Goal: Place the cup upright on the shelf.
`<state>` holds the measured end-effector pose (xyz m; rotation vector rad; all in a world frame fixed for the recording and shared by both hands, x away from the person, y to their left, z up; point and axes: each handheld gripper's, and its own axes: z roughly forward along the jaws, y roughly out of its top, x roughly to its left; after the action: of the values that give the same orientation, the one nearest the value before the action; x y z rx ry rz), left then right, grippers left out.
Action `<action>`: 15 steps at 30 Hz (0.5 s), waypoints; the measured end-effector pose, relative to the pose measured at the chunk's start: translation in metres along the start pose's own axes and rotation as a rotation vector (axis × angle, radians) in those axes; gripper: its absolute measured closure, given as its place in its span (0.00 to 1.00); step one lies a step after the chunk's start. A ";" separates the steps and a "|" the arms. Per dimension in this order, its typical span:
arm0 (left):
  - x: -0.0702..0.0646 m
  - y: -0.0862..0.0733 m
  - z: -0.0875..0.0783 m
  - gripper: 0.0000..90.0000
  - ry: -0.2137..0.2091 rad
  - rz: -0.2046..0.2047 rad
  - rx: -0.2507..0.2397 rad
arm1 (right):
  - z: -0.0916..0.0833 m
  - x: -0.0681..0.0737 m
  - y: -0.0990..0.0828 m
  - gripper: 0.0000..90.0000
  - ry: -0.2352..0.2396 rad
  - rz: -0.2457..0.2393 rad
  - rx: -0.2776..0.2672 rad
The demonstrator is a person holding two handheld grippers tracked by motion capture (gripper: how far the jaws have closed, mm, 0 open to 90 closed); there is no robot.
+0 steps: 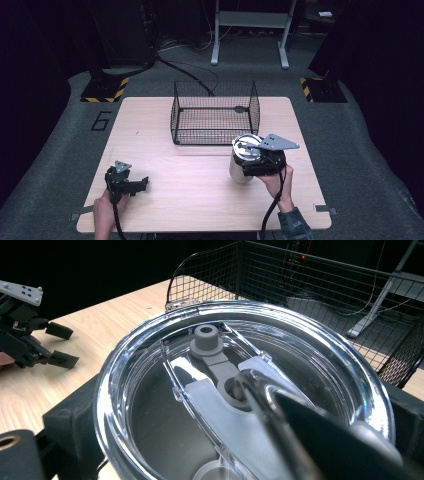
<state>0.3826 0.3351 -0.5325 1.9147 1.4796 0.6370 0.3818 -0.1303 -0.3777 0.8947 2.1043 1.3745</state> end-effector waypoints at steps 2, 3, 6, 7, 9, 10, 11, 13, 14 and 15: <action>0.000 0.000 0.000 0.00 0.000 0.000 0.000 | 0.000 -0.002 0.003 0.04 -0.002 -0.002 0.002; 0.000 0.000 0.000 0.00 0.000 0.000 0.000 | 0.001 -0.003 0.004 0.04 -0.007 0.004 0.002; 0.000 0.000 0.000 0.00 0.000 0.000 0.000 | 0.002 -0.008 0.008 0.04 -0.004 0.001 0.004; 0.000 0.000 0.000 0.00 0.000 0.000 0.000 | 0.003 -0.009 0.010 0.04 -0.007 0.006 0.000; 0.000 0.000 0.000 0.00 0.000 0.000 0.000 | 0.004 -0.011 0.014 0.04 -0.015 0.009 0.000; 0.000 0.000 0.000 0.00 0.000 0.001 0.001 | 0.004 -0.012 0.016 0.04 -0.010 -0.002 -0.002; 0.000 0.000 0.000 0.00 0.000 0.000 0.000 | 0.006 -0.014 0.019 0.04 -0.014 0.004 0.003; 0.000 0.000 0.000 0.00 0.000 0.001 0.001 | 0.007 -0.014 0.021 0.04 -0.018 0.004 0.001; 0.000 0.000 0.000 0.00 0.000 0.000 0.000 | 0.008 -0.015 0.023 0.04 -0.019 0.002 0.003; 0.000 0.000 0.000 0.00 0.000 0.000 0.000 | 0.009 -0.016 0.024 0.04 -0.019 0.000 0.007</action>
<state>0.3826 0.3351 -0.5325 1.9147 1.4795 0.6366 0.4050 -0.1299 -0.3581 0.9065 2.0961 1.3546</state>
